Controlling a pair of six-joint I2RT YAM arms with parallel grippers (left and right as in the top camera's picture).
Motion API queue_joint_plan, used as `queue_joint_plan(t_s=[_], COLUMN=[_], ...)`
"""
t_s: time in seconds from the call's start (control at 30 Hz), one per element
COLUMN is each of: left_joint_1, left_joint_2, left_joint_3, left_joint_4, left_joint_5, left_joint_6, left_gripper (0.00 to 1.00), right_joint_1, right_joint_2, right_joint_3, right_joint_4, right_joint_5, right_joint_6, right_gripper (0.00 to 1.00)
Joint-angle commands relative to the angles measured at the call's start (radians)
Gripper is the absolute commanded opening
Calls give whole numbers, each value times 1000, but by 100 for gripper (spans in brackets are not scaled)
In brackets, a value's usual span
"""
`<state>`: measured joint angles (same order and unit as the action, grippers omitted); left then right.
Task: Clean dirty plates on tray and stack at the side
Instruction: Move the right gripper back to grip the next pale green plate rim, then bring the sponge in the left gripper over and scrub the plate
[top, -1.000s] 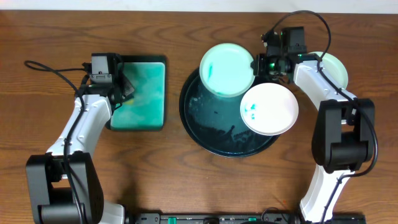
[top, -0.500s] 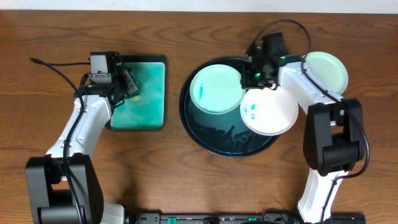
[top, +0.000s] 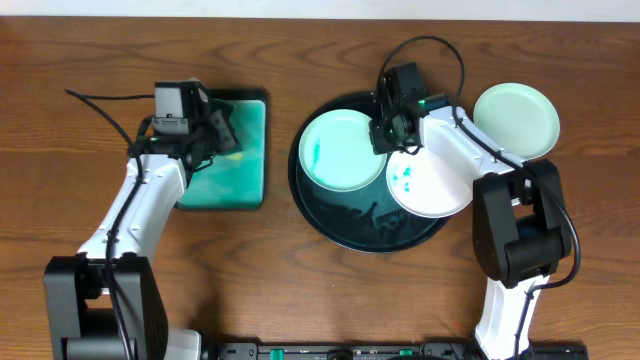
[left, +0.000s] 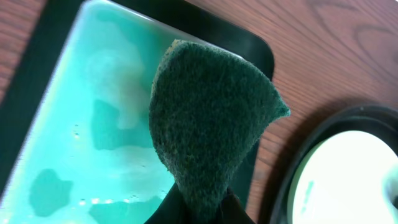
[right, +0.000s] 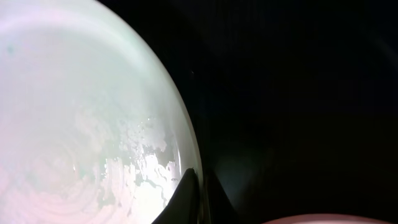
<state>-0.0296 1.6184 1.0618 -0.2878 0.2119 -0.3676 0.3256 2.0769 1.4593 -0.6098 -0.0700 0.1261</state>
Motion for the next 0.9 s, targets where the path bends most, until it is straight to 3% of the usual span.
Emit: queue_joint_plan(t_s=[0.0, 0.63, 0.87], left_joint_1=[-28, -257, -353], left_joint_2=[-29, -18, 100], left_joint_3=[22, 55, 55], left_joint_4=[2, 115, 256], left_joint_5=[16, 12, 12], left_joint_6=[12, -16, -172], left_gripper=[8, 7, 7], right_joint_1=[-4, -25, -24], right_joint_2=[27, 69, 69], right_joint_3=[-16, -56, -56], right_joint_4=[-2, 85, 85], right_joint_5=[27, -40, -40], right_joint_6=[-19, -18, 19], right_gripper=[1, 1, 1])
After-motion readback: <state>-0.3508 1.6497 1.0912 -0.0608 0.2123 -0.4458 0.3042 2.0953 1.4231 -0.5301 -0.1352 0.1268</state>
